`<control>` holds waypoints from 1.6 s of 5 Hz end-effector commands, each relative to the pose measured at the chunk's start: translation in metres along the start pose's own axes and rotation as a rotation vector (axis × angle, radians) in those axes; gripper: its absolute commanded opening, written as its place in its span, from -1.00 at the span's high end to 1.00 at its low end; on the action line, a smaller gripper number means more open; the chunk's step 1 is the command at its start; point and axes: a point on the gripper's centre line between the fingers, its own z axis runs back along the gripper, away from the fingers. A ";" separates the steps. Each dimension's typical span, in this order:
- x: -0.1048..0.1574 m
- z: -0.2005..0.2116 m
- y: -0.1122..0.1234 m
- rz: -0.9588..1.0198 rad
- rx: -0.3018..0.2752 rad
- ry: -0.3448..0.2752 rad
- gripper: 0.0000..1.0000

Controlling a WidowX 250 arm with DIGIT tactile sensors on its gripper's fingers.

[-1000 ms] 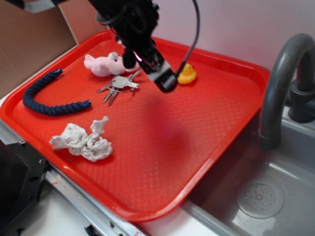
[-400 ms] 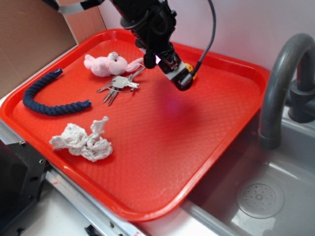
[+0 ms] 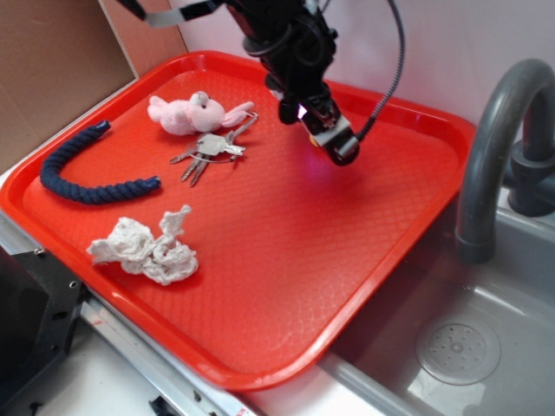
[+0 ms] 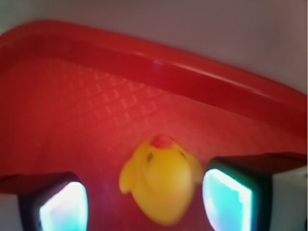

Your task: Grab the yellow duck.

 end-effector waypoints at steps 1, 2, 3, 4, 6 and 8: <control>0.009 -0.002 0.009 0.042 0.041 -0.012 -1.00; 0.007 -0.005 0.008 0.039 0.050 -0.023 1.00; 0.007 -0.005 0.009 0.051 0.062 -0.024 1.00; 0.005 0.003 0.003 0.064 0.085 -0.016 1.00; -0.014 0.113 0.003 0.384 0.086 0.046 1.00; -0.053 0.196 -0.003 0.574 0.014 0.090 1.00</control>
